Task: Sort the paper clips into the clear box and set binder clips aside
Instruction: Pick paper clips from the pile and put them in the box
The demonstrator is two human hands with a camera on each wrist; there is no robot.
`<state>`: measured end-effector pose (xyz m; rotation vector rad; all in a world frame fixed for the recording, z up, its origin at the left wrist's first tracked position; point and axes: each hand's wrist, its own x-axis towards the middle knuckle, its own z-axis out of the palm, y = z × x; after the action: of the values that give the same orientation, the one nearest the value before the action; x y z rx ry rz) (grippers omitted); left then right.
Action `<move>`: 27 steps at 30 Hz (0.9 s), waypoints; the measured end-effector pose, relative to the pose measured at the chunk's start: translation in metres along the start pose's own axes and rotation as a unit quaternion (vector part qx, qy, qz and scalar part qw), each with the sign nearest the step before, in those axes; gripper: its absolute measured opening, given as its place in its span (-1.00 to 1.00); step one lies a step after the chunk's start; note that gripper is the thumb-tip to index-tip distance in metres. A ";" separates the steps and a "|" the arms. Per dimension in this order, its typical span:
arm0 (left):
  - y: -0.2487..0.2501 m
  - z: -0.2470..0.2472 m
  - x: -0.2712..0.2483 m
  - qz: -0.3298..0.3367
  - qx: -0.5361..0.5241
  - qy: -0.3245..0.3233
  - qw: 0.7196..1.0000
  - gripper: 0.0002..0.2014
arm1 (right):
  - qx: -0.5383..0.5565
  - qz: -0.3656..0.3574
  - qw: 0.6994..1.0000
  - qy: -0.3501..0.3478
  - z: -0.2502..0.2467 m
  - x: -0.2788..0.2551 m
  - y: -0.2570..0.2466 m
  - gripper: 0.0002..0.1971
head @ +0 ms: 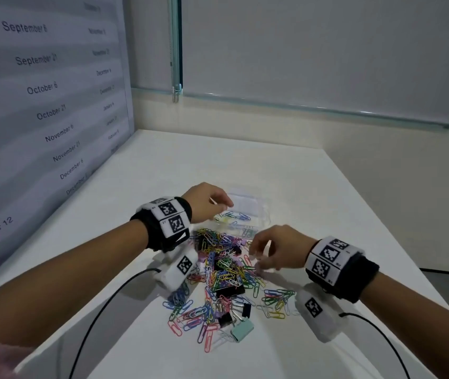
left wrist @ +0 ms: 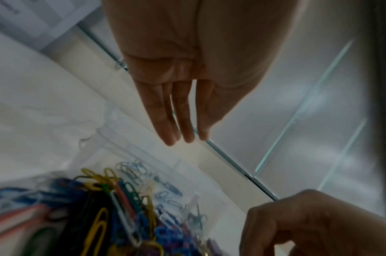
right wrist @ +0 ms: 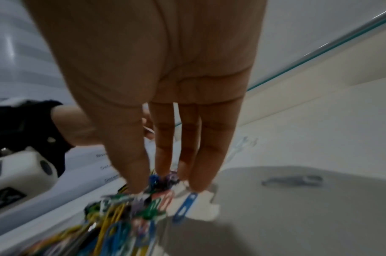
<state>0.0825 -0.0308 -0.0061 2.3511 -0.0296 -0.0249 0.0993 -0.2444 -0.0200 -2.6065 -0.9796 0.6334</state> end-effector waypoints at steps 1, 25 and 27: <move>0.001 0.002 -0.007 0.011 0.030 -0.025 0.999 -0.84 | -0.030 0.001 0.999 -0.015 0.005 -0.001 -0.002 -0.70; -0.007 0.020 -0.033 0.025 0.113 -0.108 0.987 -0.81 | 0.166 -0.011 0.976 0.143 -0.025 0.018 0.004 -0.93; -0.009 0.017 -0.031 0.003 0.051 -0.095 0.994 -0.85 | 0.193 -0.002 0.965 0.177 -0.034 0.025 0.004 -0.93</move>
<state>0.0515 -0.0358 -0.0246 2.4429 -0.1349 -0.2488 0.1350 -0.2337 0.0003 -2.2617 -0.6701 0.3018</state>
